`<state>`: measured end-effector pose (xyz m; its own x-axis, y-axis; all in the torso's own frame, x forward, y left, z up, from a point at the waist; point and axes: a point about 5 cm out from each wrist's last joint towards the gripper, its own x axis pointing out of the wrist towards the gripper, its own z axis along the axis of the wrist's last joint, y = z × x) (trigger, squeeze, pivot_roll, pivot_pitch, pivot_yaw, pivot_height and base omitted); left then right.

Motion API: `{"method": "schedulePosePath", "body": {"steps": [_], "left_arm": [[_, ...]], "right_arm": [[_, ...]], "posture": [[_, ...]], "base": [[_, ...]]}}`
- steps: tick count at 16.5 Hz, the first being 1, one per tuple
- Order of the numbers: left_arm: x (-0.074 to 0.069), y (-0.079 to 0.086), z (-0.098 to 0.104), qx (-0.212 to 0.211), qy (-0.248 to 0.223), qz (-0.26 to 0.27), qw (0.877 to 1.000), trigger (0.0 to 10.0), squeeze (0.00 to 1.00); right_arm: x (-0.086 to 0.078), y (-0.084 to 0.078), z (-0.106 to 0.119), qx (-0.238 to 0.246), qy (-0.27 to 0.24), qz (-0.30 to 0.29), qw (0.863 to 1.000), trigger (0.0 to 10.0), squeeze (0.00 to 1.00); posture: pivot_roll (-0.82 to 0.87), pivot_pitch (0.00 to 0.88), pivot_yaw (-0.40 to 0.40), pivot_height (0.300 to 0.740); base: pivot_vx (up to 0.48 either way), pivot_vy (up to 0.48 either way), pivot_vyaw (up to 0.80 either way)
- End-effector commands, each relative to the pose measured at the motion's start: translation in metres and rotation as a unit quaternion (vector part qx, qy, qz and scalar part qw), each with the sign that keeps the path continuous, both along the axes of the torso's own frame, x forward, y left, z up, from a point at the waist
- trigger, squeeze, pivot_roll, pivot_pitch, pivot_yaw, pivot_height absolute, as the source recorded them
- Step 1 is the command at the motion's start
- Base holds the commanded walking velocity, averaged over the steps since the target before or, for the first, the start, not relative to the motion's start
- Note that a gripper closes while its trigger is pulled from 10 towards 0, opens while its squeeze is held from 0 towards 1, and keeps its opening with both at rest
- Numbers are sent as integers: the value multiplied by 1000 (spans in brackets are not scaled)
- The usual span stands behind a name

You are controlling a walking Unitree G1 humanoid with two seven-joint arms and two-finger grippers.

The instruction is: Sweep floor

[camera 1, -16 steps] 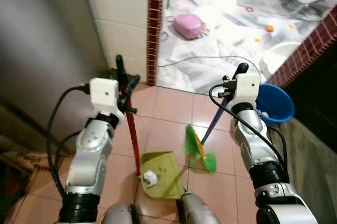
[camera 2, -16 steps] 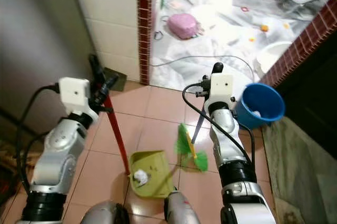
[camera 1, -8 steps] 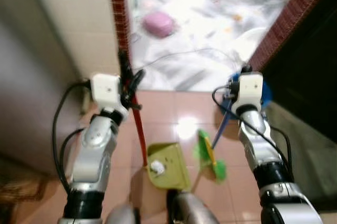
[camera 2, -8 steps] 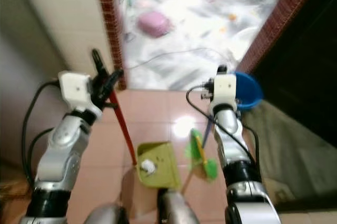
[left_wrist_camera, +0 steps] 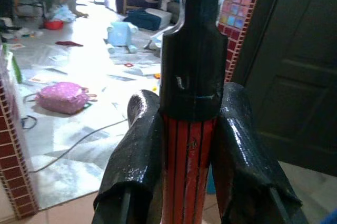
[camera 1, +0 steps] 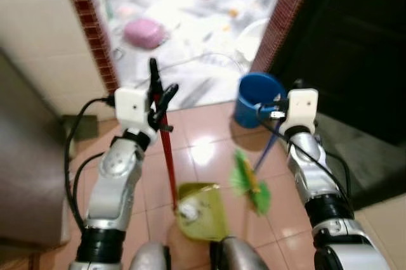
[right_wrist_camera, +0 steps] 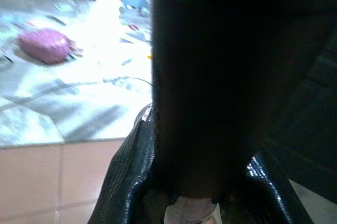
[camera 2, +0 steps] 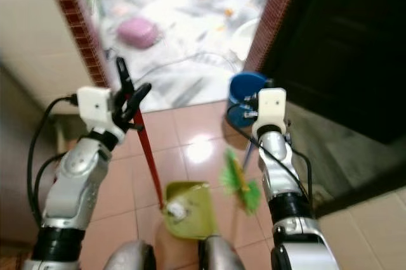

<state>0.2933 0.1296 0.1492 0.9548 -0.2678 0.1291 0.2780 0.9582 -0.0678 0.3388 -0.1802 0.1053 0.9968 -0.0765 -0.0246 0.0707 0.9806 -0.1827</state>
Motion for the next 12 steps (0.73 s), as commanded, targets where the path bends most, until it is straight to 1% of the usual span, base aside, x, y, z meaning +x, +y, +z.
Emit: {"method": "schedulePosePath", "body": {"steps": [1, 5, 8, 10, 11, 12], "left_arm": [[1, -1, 15, -9, -33, -5, 999, 10000, 0], [3, 0, 13, -5, -30, -1, 1000, 10000, 0], [3, 2, 14, -6, -30, 4, 1000, 10000, 0], [4, 3, 19, -9, -41, 10, 999, 10000, 0], [5, 4, 23, -12, -48, 17, 999, 10000, 0], [7, 8, 30, -18, -58, 33, 998, 10000, 0]], "right_arm": [[-5, -13, -14, -20, 37, -26, 999, 10000, 0], [-4, -14, -14, -20, 40, -28, 999, 10000, 0], [-4, -11, -14, -20, 38, -26, 999, 10000, 0], [-4, -12, -16, -24, 42, -28, 998, 10000, 0], [-5, -14, -17, -35, 44, -34, 998, 10000, 0], [-6, -18, -20, -42, 51, -45, 997, 10000, 0]], "posture": [[-12, 121, -41, 740], [-13, 113, -41, 740], [-13, 110, -43, 740], [-11, 109, -45, 740], [-11, 109, -45, 740], [-10, 109, -46, 740]], "base": [[0, 0, -594], [0, 0, -556], [0, 0, 0], [0, 0, 0], [0, 0, 0], [0, 0, 0]]}}
